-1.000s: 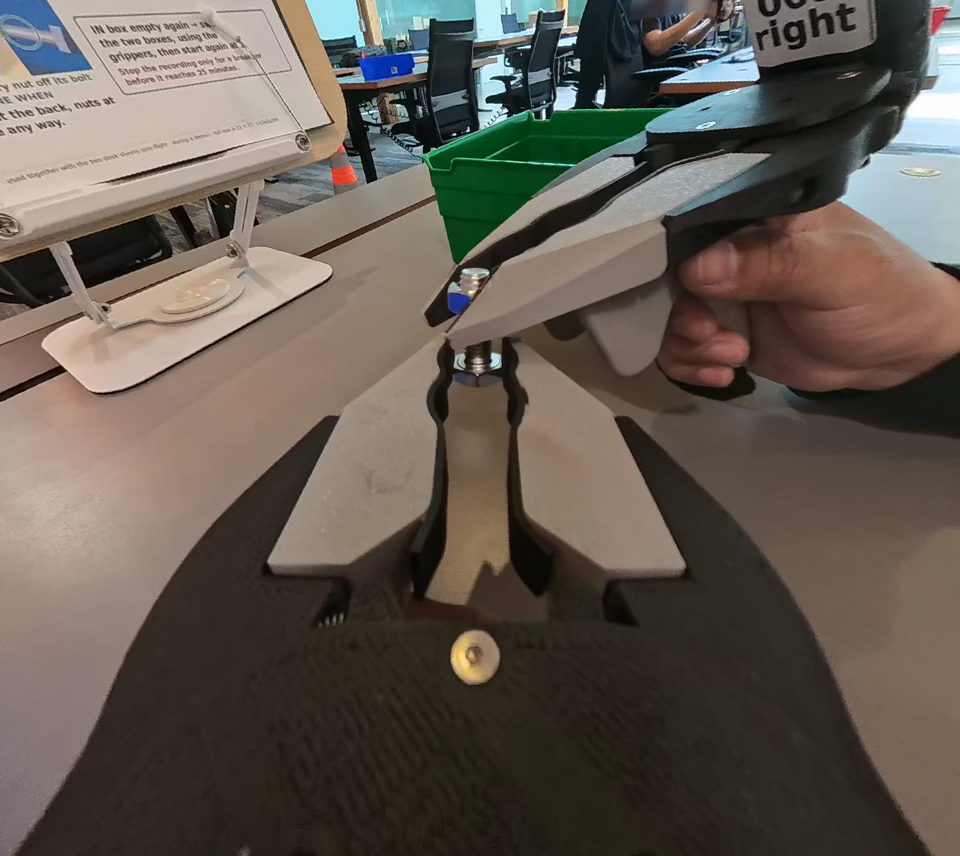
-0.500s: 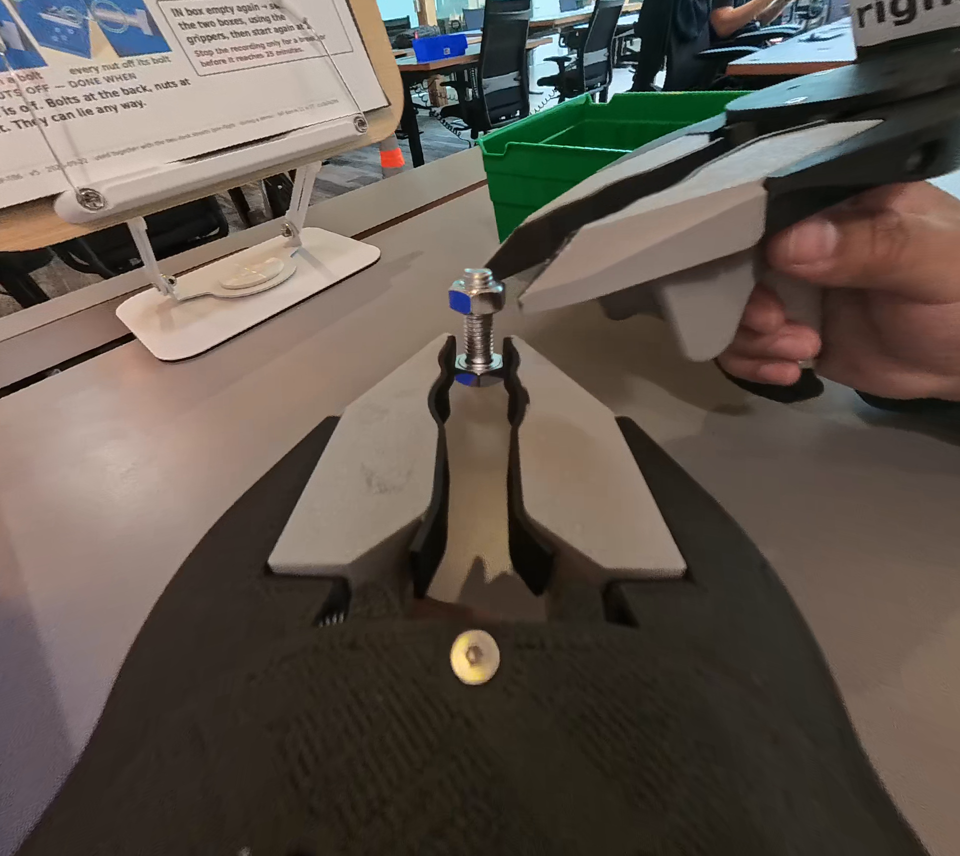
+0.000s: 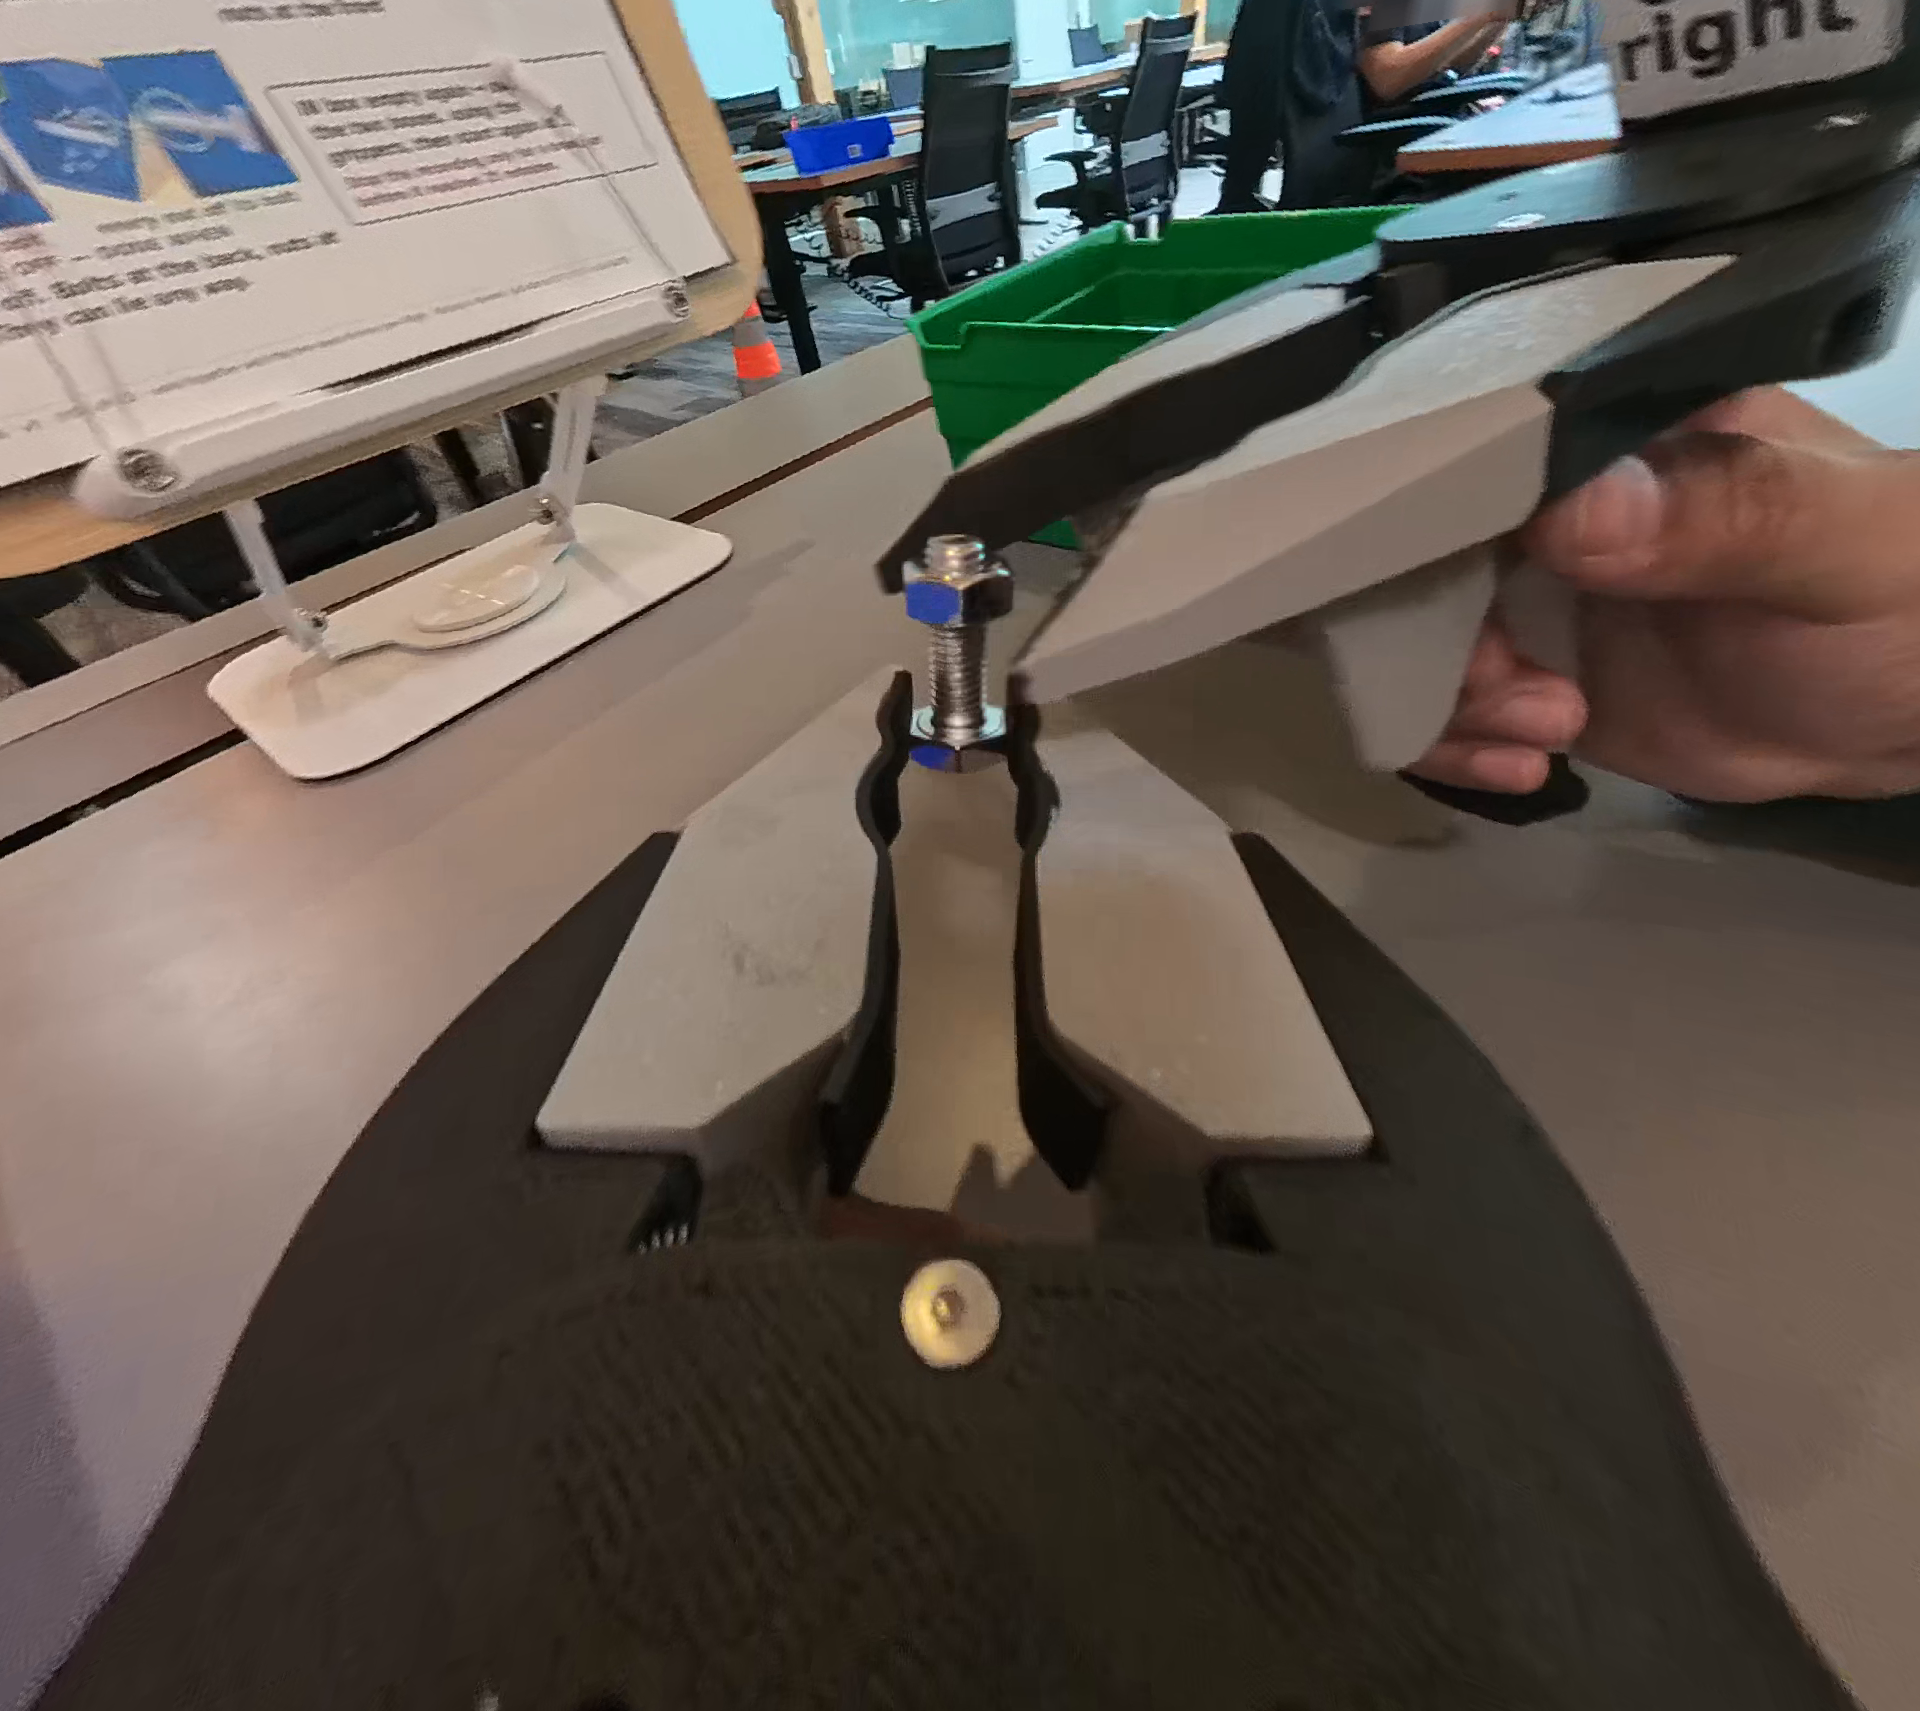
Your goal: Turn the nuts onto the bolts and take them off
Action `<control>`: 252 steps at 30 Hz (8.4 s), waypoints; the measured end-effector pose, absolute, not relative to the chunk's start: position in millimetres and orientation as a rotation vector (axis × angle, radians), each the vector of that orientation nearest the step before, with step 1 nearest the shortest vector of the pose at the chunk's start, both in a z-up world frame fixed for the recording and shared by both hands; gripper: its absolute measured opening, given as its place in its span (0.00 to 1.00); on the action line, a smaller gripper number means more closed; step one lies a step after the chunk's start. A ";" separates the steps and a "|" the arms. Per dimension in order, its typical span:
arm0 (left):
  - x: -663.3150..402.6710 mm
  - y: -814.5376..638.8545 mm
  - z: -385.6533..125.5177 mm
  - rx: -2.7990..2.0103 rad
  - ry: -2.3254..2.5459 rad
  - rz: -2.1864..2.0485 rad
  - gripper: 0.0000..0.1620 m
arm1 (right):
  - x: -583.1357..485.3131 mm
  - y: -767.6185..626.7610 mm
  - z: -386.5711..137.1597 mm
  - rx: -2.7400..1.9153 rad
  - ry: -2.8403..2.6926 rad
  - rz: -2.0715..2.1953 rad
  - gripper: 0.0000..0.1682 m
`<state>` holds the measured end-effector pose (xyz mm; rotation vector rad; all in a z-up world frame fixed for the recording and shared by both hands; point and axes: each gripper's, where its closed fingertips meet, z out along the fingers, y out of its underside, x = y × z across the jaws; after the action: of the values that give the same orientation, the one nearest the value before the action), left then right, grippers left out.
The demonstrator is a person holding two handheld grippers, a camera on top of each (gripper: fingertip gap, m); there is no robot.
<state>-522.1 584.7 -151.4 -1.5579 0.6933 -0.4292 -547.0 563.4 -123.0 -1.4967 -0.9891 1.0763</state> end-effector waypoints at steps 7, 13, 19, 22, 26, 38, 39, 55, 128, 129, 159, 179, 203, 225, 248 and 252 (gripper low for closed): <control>-508.3 570.3 -143.5 -1.487 0.761 -0.505 0.09 | -554.4 550.4 -119.8 -1.460 -1.024 1.163 0.29; -522.1 580.2 -142.7 -1.517 0.693 -0.470 0.09 | -550.2 555.7 -119.3 -1.463 -1.011 1.094 0.30; -527.4 583.2 -141.7 -1.530 0.656 -0.484 0.10 | -547.9 555.6 -115.0 -1.454 -0.989 1.124 0.29; -511.3 573.0 -143.8 -1.499 0.745 -0.490 0.09 | -555.4 548.5 -115.3 -1.434 -1.017 1.145 0.35; -513.0 575.5 -145.9 -1.510 0.742 -0.466 0.10 | -552.1 555.6 -116.2 -1.449 -0.995 1.085 0.34; -505.1 568.6 -143.5 -1.469 0.789 -0.455 0.10 | -557.5 543.4 -112.4 -1.417 -1.023 1.188 0.35; -504.9 568.7 -144.0 -1.469 0.794 -0.447 0.10 | -556.2 545.6 -112.6 -1.421 -1.018 1.167 0.35; -499.1 564.2 -146.3 -1.482 0.810 -0.519 0.10 | -558.8 543.9 -116.5 -1.408 -1.059 1.077 0.34; -511.7 569.8 -138.2 -1.504 0.696 -0.608 0.10 | -549.9 552.0 -110.9 -1.414 -1.001 1.021 0.23; -507.7 567.2 -139.8 -1.502 0.723 -0.602 0.09 | -551.7 550.9 -111.5 -1.414 -1.002 1.034 0.24; -509.9 574.3 -147.4 -1.539 0.703 -0.552 0.10 | -550.4 557.9 -109.6 -1.424 -0.960 1.014 0.31; -517.3 579.0 -147.2 -1.562 0.660 -0.550 0.09 | -548.5 561.9 -118.1 -1.466 -0.964 0.956 0.18; -510.9 576.6 -154.5 -1.579 0.717 -0.513 0.10 | -547.9 564.4 -120.9 -1.477 -0.976 0.910 0.10; -516.7 582.7 -159.5 -1.616 0.682 -0.490 0.10 | -542.8 572.6 -130.0 -1.580 -0.954 0.976 0.09; -519.6 580.3 -155.5 -1.597 0.687 -0.509 0.04 | -541.1 576.5 -134.5 -1.617 -0.945 0.971 0.09; -519.7 579.8 -155.5 -1.604 0.685 -0.528 0.04 | -541.3 576.2 -134.6 -1.616 -0.944 0.982 0.09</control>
<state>-519.7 579.8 -155.5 -1.6044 0.6846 -0.5276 -541.3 576.2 -134.6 -1.6160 -0.9440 0.9821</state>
